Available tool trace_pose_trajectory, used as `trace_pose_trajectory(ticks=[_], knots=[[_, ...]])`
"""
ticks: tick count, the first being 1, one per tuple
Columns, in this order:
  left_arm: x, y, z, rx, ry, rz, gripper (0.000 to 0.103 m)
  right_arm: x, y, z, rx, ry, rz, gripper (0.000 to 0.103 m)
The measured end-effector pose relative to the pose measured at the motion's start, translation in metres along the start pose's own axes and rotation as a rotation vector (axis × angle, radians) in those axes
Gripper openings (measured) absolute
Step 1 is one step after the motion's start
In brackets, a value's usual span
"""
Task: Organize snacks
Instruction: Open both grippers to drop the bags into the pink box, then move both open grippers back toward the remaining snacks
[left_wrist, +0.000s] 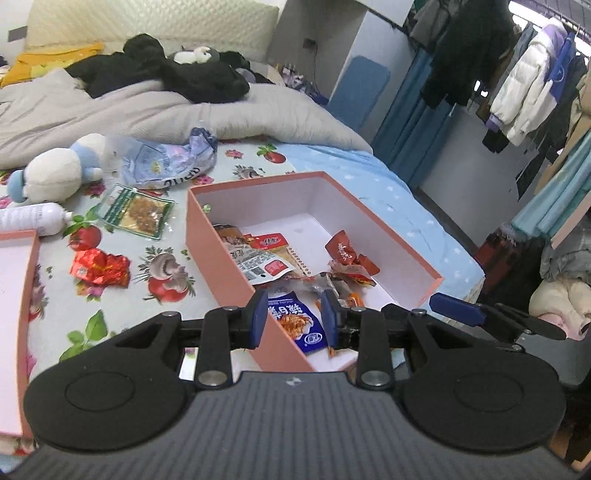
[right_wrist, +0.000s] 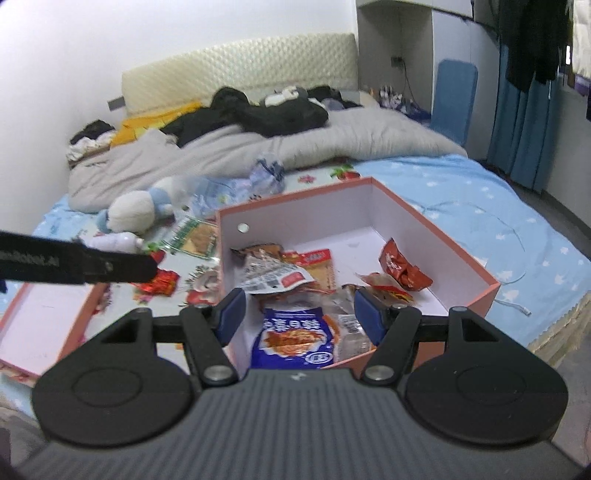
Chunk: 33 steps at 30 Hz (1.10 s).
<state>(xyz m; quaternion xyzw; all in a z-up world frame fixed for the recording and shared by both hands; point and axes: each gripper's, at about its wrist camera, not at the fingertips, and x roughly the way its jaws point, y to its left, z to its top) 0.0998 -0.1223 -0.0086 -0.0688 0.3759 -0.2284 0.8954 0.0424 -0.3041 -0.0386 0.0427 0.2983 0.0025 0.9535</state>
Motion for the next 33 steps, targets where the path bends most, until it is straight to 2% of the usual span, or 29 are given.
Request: trace_pose_trajectory(ticks=[6, 10, 21, 27, 33], knots=[[-0.036, 0.007, -0.024, -0.022, -0.036, 0.027, 0.036, -0.028, 0.02, -0.012, -0.013, -0.025, 0.055, 0.067], [-0.057, 0.015, -0.04, -0.032, -0.062, 0.077, 0.036, -0.038, 0.034, -0.019, -0.023, -0.04, 0.097, 0.067], [-0.097, 0.046, -0.08, -0.11, -0.086, 0.169, 0.036, -0.045, 0.064, -0.038, -0.04, -0.043, 0.191, 0.067], [-0.104, 0.058, -0.098, -0.113, -0.11, 0.203, 0.036, -0.044, 0.083, -0.051, -0.097, -0.046, 0.22, 0.067], [-0.099, 0.08, -0.118, -0.169, -0.1, 0.208, 0.036, -0.032, 0.097, -0.065, -0.121, -0.018, 0.253, 0.067]])
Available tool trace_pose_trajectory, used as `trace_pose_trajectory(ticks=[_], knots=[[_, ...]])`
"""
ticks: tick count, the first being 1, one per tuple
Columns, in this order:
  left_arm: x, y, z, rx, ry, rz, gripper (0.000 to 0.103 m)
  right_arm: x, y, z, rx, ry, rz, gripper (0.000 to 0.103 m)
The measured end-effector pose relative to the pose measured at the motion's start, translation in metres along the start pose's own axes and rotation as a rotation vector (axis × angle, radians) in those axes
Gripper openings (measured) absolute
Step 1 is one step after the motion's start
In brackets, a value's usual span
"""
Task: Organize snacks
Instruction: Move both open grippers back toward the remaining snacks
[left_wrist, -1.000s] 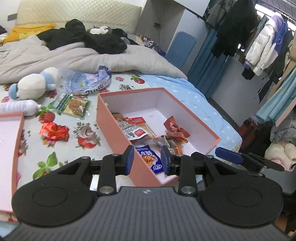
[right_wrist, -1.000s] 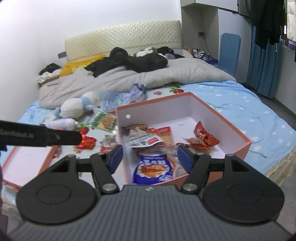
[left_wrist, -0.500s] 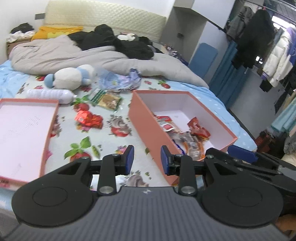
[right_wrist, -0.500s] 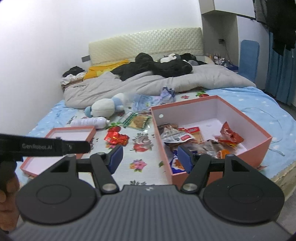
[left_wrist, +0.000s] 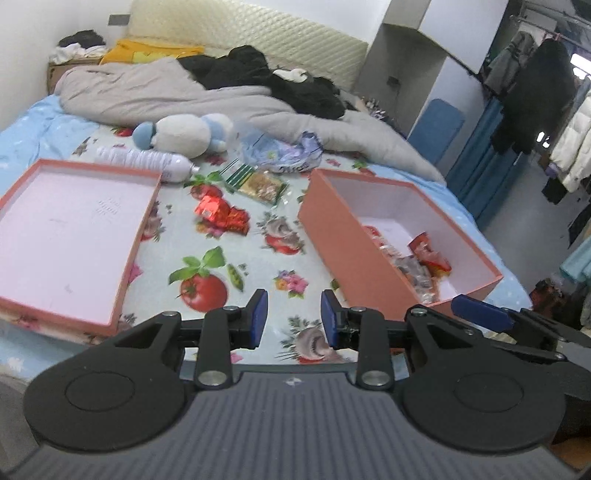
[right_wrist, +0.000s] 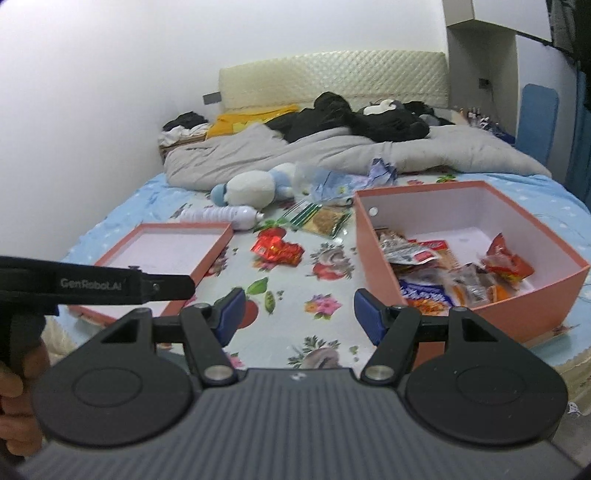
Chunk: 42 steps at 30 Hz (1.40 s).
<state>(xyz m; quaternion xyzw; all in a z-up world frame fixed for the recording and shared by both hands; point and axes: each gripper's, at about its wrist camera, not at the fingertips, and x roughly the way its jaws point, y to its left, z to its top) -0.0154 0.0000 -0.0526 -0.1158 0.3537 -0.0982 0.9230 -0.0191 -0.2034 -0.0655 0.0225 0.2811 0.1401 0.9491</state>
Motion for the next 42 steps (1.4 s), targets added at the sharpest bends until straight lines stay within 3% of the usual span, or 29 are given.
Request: trace_pose_trajectory(ticks=[16, 26, 35, 37, 42], knots=[[0.056, 0.049, 0.011, -0.031, 0.032, -0.009, 0.036, 0.056, 0.011, -0.019, -0.004, -0.02, -0.001, 0.067], [0.133, 0.056, 0.079, -0.003, -0.008, -0.043, 0.036, 0.113, 0.013, 0.002, -0.032, -0.094, 0.014, 0.067], [0.222, 0.079, 0.135, 0.003, 0.068, -0.013, 0.037, 0.182, 0.009, 0.02, -0.065, -0.119, -0.018, 0.067], [0.24, 0.087, 0.143, 0.0, 0.088, -0.008, 0.046, 0.199, 0.007, 0.021, -0.068, -0.117, -0.034, 0.067], [0.286, 0.102, 0.167, -0.008, 0.126, -0.015, 0.055, 0.244, 0.003, 0.024, -0.066, -0.079, -0.032, 0.067]])
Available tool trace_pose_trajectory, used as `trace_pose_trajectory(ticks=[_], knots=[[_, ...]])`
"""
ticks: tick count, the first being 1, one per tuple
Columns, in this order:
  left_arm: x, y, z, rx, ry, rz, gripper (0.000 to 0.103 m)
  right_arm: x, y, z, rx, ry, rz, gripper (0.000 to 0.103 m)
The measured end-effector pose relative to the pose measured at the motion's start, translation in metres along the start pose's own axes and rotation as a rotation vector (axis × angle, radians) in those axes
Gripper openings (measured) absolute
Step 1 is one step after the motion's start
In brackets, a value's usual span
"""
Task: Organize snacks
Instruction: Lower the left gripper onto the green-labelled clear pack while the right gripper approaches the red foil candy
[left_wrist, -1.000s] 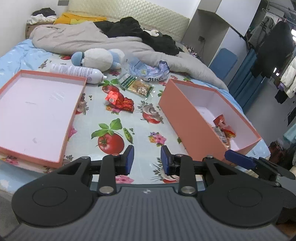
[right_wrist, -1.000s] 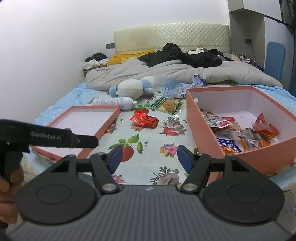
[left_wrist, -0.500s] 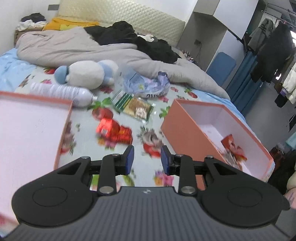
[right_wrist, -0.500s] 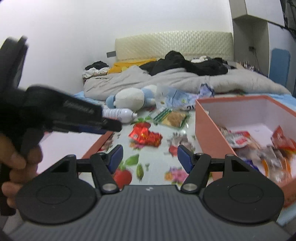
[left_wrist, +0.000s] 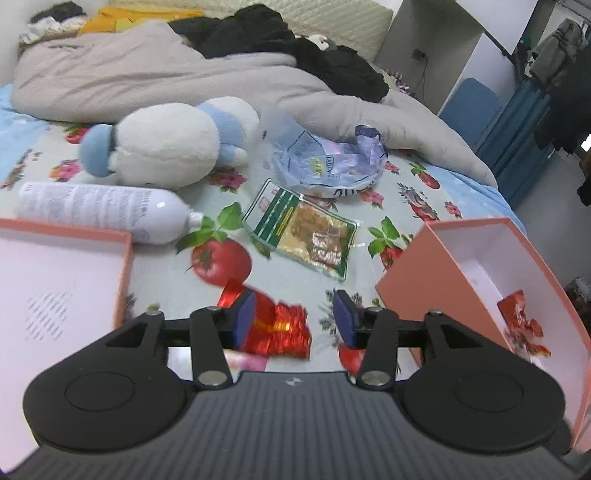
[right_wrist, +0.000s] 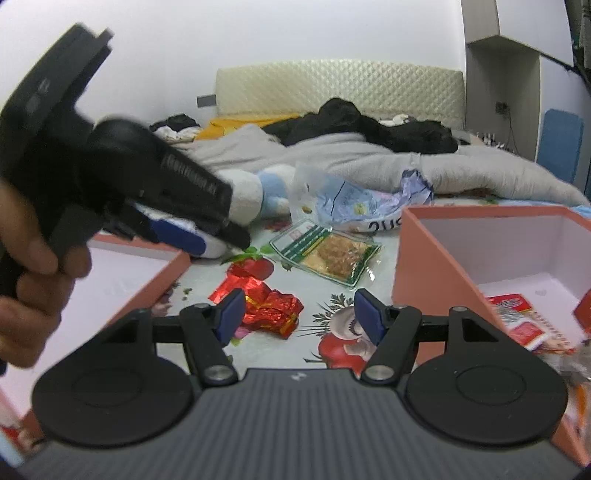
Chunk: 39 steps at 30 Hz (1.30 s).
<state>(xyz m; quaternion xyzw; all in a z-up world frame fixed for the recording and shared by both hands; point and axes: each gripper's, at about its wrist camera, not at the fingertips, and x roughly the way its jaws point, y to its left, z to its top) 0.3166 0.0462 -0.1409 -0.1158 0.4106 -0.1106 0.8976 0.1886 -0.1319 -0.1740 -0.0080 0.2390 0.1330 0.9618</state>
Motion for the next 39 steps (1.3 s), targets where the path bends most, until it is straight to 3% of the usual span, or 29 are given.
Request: trace_pose_trajectory(ticks=[4, 7, 10, 14, 16, 18, 27, 33, 36, 39], knots=[[0.038, 0.002, 0.028, 0.018, 0.039, 0.021, 0.063, 0.031, 0.006, -0.004, -0.008, 0.04, 0.029, 0.067], [0.063, -0.006, 0.05, 0.147, 0.047, 0.089, 0.063, 0.051, 0.006, -0.008, 0.004, 0.074, 0.036, 0.084], [0.09, -0.013, 0.069, 0.243, 0.084, 0.077, 0.066, 0.064, 0.004, -0.012, 0.02, 0.1, 0.056, 0.084], [0.125, -0.019, 0.087, 0.266, 0.131, 0.063, 0.072, 0.08, 0.0, -0.016, 0.045, 0.154, 0.064, 0.076], [0.144, -0.023, 0.092, 0.287, 0.144, 0.039, 0.083, 0.082, -0.004, -0.017, 0.075, 0.152, 0.075, 0.076], [0.159, -0.026, 0.097, 0.288, 0.142, 0.016, 0.083, 0.08, -0.003, -0.016, 0.072, 0.138, 0.084, 0.076], [0.208, -0.047, 0.086, 0.401, 0.261, -0.037, 0.086, 0.101, -0.005, -0.016, 0.138, 0.148, 0.057, 0.076], [0.217, -0.052, 0.084, 0.443, 0.271, -0.057, 0.092, 0.108, -0.003, -0.017, 0.136, 0.171, 0.053, 0.075], [0.222, -0.059, 0.08, 0.487, 0.275, -0.031, 0.093, 0.11, -0.003, -0.017, 0.131, 0.172, 0.031, 0.07], [0.222, -0.063, 0.076, 0.502, 0.272, -0.035, 0.092, 0.11, -0.003, -0.016, 0.13, 0.172, 0.02, 0.058]])
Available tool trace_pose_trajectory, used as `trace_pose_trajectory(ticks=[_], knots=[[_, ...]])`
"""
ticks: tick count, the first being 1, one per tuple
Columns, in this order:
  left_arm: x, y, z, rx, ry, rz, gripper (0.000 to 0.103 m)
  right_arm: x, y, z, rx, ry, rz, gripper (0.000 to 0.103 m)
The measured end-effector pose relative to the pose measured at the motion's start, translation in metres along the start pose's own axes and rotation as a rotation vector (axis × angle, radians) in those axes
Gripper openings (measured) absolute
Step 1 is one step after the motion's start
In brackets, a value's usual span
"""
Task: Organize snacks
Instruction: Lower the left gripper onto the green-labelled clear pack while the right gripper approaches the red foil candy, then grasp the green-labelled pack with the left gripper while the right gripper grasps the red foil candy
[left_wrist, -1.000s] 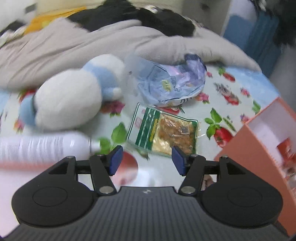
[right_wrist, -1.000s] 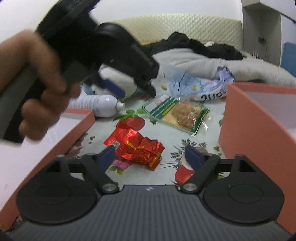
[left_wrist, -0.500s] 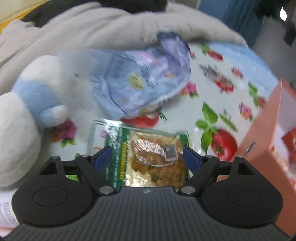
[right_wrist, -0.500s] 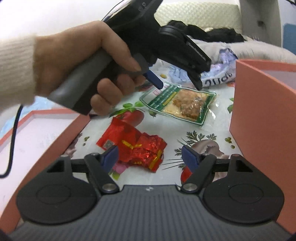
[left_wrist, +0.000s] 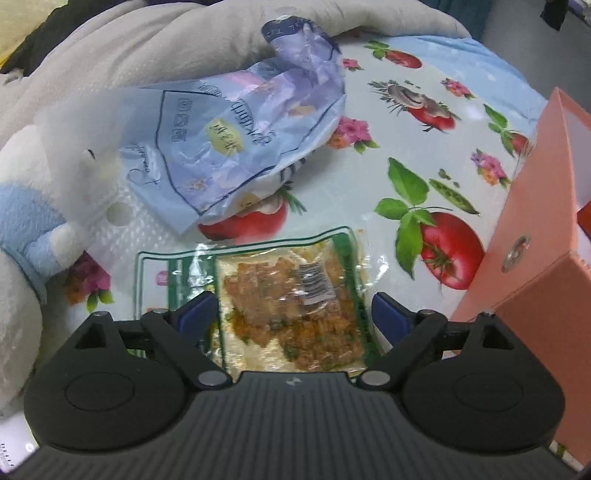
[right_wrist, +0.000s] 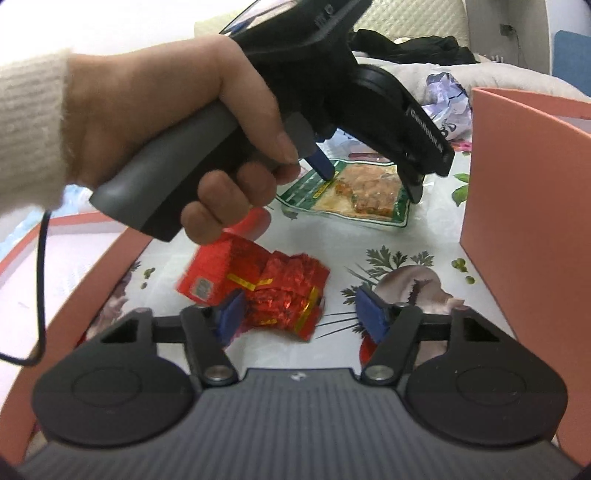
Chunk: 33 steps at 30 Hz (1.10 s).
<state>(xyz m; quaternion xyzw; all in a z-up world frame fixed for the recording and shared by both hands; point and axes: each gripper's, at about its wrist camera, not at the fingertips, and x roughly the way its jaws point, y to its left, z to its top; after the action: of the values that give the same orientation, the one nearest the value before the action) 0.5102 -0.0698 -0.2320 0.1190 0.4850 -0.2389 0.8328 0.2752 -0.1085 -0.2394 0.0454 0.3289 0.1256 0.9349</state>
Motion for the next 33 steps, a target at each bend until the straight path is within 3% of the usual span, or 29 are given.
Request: trace_pose_trajectory(ticks=[3, 9, 21, 22, 23, 28, 33], knots=[[-0.001, 0.002, -0.002, -0.02, -0.013, 0.01, 0.087, -0.002, -0.005, 0.001, 0.019, 0.002, -0.014, 0.042], [-0.009, -0.005, -0.008, -0.034, -0.03, 0.032, 0.071, -0.006, -0.011, 0.001, 0.008, 0.01, -0.019, 0.031], [-0.047, -0.015, -0.042, -0.096, -0.051, 0.051, 0.053, -0.039, -0.016, -0.009, -0.035, 0.026, -0.027, 0.03], [-0.053, -0.018, -0.047, -0.077, -0.044, 0.057, 0.038, -0.047, -0.018, -0.011, -0.035, 0.025, -0.028, 0.03], [-0.058, -0.021, -0.052, -0.063, -0.037, 0.062, 0.03, -0.054, -0.02, -0.013, -0.037, 0.025, -0.029, 0.03], [-0.078, -0.027, -0.08, -0.06, 0.008, 0.078, 0.015, -0.089, -0.026, -0.033, -0.072, 0.055, -0.021, 0.03], [-0.093, -0.035, -0.106, -0.071, 0.023, 0.093, 0.011, -0.117, -0.029, -0.047, -0.095, 0.061, -0.023, 0.03]])
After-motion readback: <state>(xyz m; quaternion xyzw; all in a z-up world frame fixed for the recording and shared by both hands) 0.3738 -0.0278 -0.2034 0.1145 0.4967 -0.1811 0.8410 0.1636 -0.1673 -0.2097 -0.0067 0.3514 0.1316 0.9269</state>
